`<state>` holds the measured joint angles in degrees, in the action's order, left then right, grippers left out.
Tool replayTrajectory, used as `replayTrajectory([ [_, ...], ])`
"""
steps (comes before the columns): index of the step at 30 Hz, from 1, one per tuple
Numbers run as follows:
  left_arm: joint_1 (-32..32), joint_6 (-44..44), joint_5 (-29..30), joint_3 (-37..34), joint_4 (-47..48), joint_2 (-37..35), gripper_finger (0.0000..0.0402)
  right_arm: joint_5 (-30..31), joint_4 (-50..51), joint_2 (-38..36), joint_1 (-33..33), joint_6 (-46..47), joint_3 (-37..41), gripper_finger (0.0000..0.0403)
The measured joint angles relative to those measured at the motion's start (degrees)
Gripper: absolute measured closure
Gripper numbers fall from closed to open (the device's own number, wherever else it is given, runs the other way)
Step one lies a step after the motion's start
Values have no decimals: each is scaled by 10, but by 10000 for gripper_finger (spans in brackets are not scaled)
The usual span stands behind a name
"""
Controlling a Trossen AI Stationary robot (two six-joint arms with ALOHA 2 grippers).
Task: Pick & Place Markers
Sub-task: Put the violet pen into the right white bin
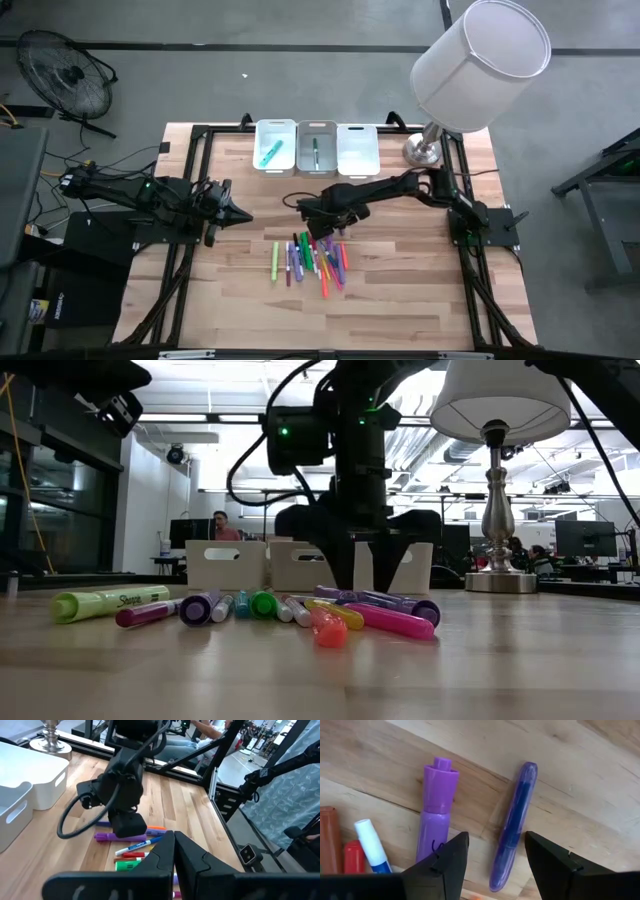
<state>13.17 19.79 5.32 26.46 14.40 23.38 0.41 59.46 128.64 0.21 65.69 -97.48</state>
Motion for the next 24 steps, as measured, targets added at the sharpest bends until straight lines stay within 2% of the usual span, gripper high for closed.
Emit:
replayTrajectory([
  [5, 0, 0, 0, 0, 9, 0, 401, -10, -28, -1, 0, -2, 19, 241],
  [17, 0, 2, 0, 0, 8, 0, 401, -9, -32, 0, 1, -19, 31, 368],
  [24, 0, 3, 1, 0, 8, 0, 401, -2, -34, -1, 2, -34, 32, 373],
])
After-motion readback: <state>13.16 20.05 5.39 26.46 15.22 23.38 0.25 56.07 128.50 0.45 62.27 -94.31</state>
